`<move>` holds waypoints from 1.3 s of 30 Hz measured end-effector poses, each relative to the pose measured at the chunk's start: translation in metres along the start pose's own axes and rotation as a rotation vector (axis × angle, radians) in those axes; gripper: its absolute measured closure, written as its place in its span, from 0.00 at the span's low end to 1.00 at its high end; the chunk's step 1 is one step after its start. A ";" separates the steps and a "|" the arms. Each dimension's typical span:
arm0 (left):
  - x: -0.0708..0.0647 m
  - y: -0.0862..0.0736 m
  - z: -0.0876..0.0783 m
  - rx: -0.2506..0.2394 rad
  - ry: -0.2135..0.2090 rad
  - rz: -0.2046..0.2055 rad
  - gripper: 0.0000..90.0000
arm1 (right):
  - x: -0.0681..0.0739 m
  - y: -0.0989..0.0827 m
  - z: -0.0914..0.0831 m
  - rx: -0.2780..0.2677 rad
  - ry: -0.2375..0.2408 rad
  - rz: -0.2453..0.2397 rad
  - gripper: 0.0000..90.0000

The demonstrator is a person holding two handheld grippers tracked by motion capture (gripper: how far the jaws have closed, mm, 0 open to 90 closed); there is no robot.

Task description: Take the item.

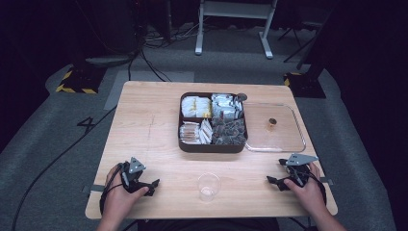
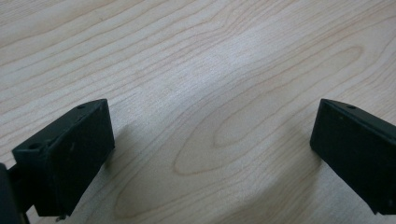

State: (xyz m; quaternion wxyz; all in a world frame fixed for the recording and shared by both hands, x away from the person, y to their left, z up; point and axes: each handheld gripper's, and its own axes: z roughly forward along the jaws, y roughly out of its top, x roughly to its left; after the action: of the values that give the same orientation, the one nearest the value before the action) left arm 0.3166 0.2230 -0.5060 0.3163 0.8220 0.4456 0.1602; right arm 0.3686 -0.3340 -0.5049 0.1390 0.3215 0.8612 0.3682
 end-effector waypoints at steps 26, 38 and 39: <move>0.002 -0.001 -0.003 -0.037 0.050 -0.063 0.15 | 0.008 -0.003 -0.003 0.000 -0.054 0.050 0.08; 0.001 0.003 -0.013 -0.037 0.050 -0.063 0.29 | 0.007 -0.003 -0.003 -0.001 -0.048 0.045 0.08; 0.001 0.004 -0.015 -0.044 0.051 -0.063 0.29 | 0.007 -0.003 -0.003 -0.001 -0.047 0.045 0.08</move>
State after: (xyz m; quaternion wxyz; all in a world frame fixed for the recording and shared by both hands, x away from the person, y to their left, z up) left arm 0.3113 0.2276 -0.4925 0.3279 0.7961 0.4754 0.1809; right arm 0.3604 -0.3328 -0.5051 0.1513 0.3492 0.8501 0.3640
